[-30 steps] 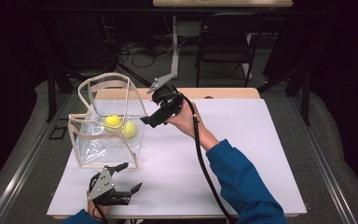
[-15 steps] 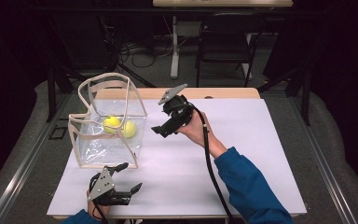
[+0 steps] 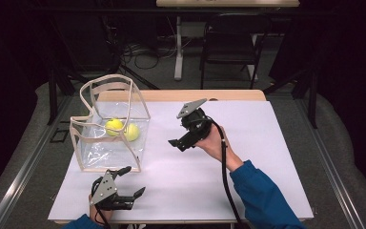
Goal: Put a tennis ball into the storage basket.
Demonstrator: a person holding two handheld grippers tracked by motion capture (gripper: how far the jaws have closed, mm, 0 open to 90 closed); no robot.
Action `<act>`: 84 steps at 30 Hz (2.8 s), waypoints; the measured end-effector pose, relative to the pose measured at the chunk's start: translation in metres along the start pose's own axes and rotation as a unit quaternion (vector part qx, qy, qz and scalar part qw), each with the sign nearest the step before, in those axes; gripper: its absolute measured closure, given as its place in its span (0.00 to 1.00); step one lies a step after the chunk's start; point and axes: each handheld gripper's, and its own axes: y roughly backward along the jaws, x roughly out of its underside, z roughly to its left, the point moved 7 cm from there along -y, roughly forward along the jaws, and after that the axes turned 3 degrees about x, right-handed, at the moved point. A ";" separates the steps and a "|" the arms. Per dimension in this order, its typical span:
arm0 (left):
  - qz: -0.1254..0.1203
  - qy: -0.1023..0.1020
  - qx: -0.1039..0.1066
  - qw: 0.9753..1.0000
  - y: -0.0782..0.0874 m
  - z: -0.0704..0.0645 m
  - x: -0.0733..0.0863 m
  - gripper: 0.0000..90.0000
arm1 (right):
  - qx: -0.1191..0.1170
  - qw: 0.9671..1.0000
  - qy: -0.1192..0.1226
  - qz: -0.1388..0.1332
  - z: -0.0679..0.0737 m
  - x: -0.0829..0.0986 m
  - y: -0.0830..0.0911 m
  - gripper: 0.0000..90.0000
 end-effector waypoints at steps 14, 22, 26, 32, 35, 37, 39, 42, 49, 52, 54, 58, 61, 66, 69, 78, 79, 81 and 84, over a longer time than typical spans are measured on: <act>0.001 0.000 -0.001 1.000 0.000 0.000 0.000 0.18 | 0.009 1.000 -0.020 0.008 -0.002 0.044 0.013 0.00; 0.002 0.001 -0.003 1.000 0.000 0.000 0.000 0.18 | 0.016 0.999 -0.030 0.009 -0.004 0.066 0.018 0.00; 0.003 -0.001 -0.003 1.000 0.000 0.000 0.000 0.18 | 0.020 0.999 -0.034 0.012 -0.003 0.080 0.024 0.00; 0.003 -0.001 -0.003 1.000 0.000 0.000 0.000 0.18 | 0.027 0.999 -0.039 0.011 -0.003 0.092 0.030 0.00; 0.003 -0.001 -0.003 1.000 0.000 0.000 0.000 0.18 | 0.028 0.999 -0.039 0.011 -0.003 0.094 0.032 0.00; 0.003 -0.001 -0.003 1.000 0.000 0.000 0.000 0.18 | 0.028 0.999 -0.039 0.011 -0.003 0.094 0.032 0.00; 0.003 -0.001 -0.003 1.000 0.000 0.000 0.000 0.18 | 0.028 0.999 -0.039 0.011 -0.003 0.094 0.032 0.00; 0.003 -0.001 -0.003 1.000 0.000 0.000 0.000 0.18 | 0.043 0.998 -0.053 0.003 -0.004 0.120 0.045 0.00; 0.003 -0.001 -0.004 1.000 0.000 0.000 0.000 0.18 | 0.050 0.997 -0.063 -0.002 -0.001 0.142 0.052 0.00; 0.004 -0.001 -0.004 1.000 0.000 0.000 0.000 0.18 | 0.056 0.996 -0.065 -0.002 0.000 0.151 0.055 0.00; 0.004 -0.001 -0.005 1.000 0.000 0.000 0.000 0.18 | 0.059 0.996 -0.069 -0.003 0.000 0.156 0.058 0.00; 0.003 -0.001 -0.005 1.000 0.000 0.000 0.000 0.18 | 0.066 0.995 -0.078 -0.006 0.001 0.166 0.063 0.00; 0.004 -0.001 -0.004 1.000 0.000 0.000 0.000 0.18 | 0.071 0.994 -0.083 -0.008 0.001 0.173 0.066 0.00; 0.004 -0.001 -0.004 1.000 0.000 0.000 0.000 0.18 | 0.072 0.994 -0.087 -0.009 0.002 0.178 0.067 0.00; 0.005 -0.001 -0.005 1.000 0.000 0.000 0.000 0.18 | 0.072 0.994 -0.087 -0.009 0.002 0.178 0.067 0.00; 0.009 0.000 -0.006 1.000 -0.001 0.000 0.001 0.18 | 0.096 0.989 -0.112 -0.012 0.004 0.215 0.078 0.00; 0.009 -0.001 -0.006 1.000 -0.001 0.000 0.001 0.18 | 0.097 0.989 -0.113 -0.014 0.005 0.217 0.079 0.00; 0.009 -0.001 -0.006 1.000 -0.001 0.000 0.001 0.18 | 0.102 0.988 -0.117 -0.012 0.005 0.222 0.081 0.00; 0.010 -0.001 -0.006 1.000 -0.001 0.000 0.002 0.18 | 0.105 0.987 -0.124 -0.015 0.006 0.227 0.083 0.00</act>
